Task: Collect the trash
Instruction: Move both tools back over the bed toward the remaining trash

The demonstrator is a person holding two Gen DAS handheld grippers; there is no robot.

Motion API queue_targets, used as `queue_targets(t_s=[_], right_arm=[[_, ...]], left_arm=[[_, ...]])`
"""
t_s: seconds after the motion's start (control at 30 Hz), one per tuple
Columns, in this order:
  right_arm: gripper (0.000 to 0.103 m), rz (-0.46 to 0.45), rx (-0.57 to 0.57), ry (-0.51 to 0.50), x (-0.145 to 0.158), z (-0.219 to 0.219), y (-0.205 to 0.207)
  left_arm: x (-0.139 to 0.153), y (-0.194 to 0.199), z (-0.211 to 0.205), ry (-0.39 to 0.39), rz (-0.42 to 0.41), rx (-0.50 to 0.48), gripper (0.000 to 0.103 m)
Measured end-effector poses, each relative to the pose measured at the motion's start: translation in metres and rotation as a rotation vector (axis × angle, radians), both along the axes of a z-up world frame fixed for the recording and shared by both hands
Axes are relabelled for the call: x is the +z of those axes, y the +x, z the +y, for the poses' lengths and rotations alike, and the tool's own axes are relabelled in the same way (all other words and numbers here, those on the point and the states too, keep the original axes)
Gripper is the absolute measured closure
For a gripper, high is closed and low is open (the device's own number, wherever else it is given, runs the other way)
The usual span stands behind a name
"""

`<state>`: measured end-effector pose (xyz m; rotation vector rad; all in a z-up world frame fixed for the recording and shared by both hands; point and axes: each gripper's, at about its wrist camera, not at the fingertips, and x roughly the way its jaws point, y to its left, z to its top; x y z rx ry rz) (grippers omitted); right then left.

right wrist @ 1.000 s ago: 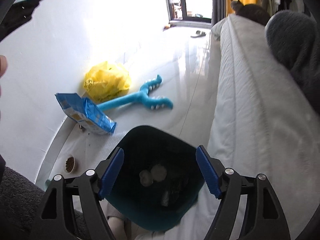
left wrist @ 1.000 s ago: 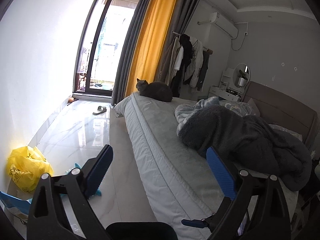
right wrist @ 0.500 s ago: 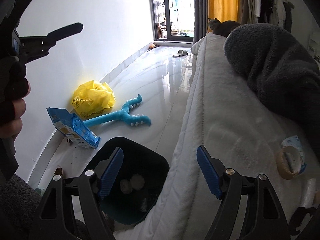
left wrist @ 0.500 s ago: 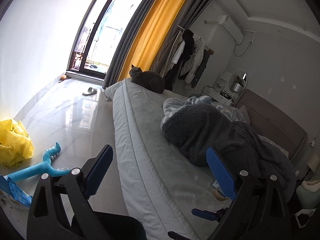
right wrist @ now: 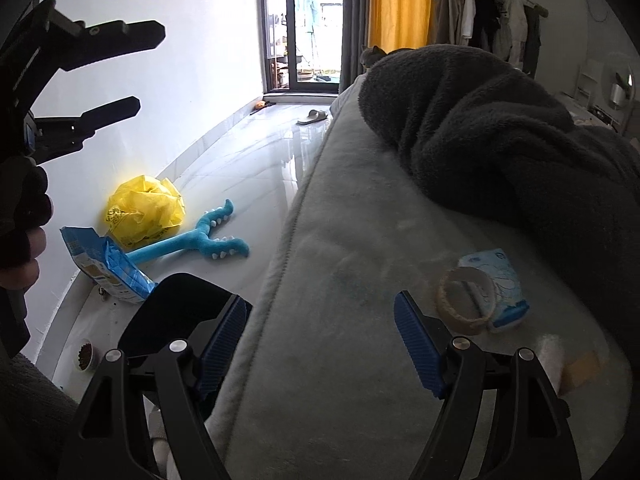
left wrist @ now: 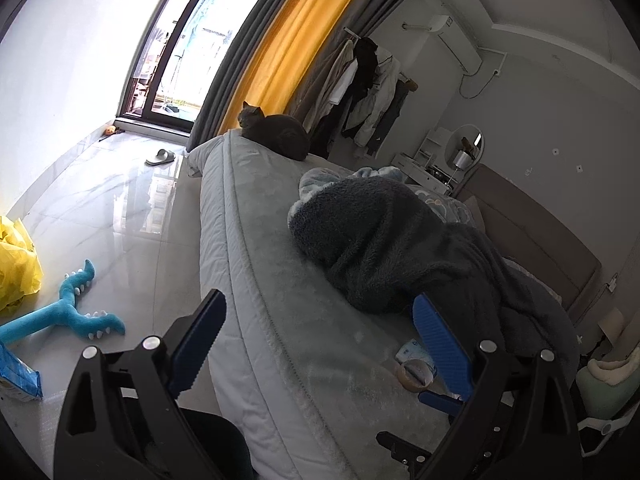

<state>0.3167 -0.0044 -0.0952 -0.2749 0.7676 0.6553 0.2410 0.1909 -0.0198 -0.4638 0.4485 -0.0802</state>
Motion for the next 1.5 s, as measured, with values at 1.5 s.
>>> queue_targets(t_s=[1.5], right_arm=[[0.055, 0.106, -0.251, 0.109, -0.010, -0.155, 0.029]], left_arm=[[-0.045, 0.033, -0.162, 0.145, 0.116, -0.380, 0.007]])
